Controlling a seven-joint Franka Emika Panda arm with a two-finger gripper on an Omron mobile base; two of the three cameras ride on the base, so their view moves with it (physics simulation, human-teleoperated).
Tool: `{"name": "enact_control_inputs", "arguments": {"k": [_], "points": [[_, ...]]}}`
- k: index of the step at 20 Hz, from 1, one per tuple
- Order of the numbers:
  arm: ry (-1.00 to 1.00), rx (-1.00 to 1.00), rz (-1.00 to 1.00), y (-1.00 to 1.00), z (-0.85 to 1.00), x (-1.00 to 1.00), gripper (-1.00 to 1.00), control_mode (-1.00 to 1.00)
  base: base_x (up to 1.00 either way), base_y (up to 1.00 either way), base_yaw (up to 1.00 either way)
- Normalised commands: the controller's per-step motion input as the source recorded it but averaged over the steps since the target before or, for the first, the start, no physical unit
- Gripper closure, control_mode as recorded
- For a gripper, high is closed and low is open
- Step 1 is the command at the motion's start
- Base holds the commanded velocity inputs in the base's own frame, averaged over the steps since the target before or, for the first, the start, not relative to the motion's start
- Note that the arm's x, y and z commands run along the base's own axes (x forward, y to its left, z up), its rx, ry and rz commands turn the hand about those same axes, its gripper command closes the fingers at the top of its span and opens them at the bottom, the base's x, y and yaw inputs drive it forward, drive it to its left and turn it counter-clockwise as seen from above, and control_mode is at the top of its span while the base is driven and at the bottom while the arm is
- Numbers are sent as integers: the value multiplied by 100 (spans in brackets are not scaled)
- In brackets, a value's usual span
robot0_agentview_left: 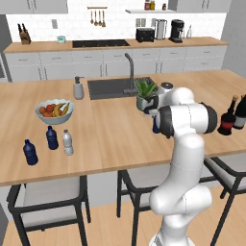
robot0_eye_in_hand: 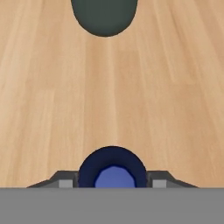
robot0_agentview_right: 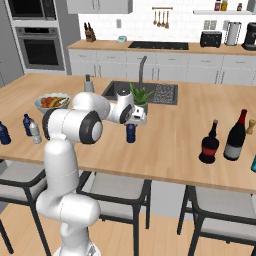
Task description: Move the plastic bottles in the middle to the plastics group, and the glass bottles in the middle to the glass group.
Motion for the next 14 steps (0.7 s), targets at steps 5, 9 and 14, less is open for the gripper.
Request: {"name": "enact_control_inputs", "arguments": {"k": [5,9,14], "points": [[-7,0,0,0,10,-19,100,-100,0,0,0],[-12,1,3,27,39,-46,100,-100,0,0,0],[-10,0,15,76,35,-29,100,-100,0,0,0]]}}
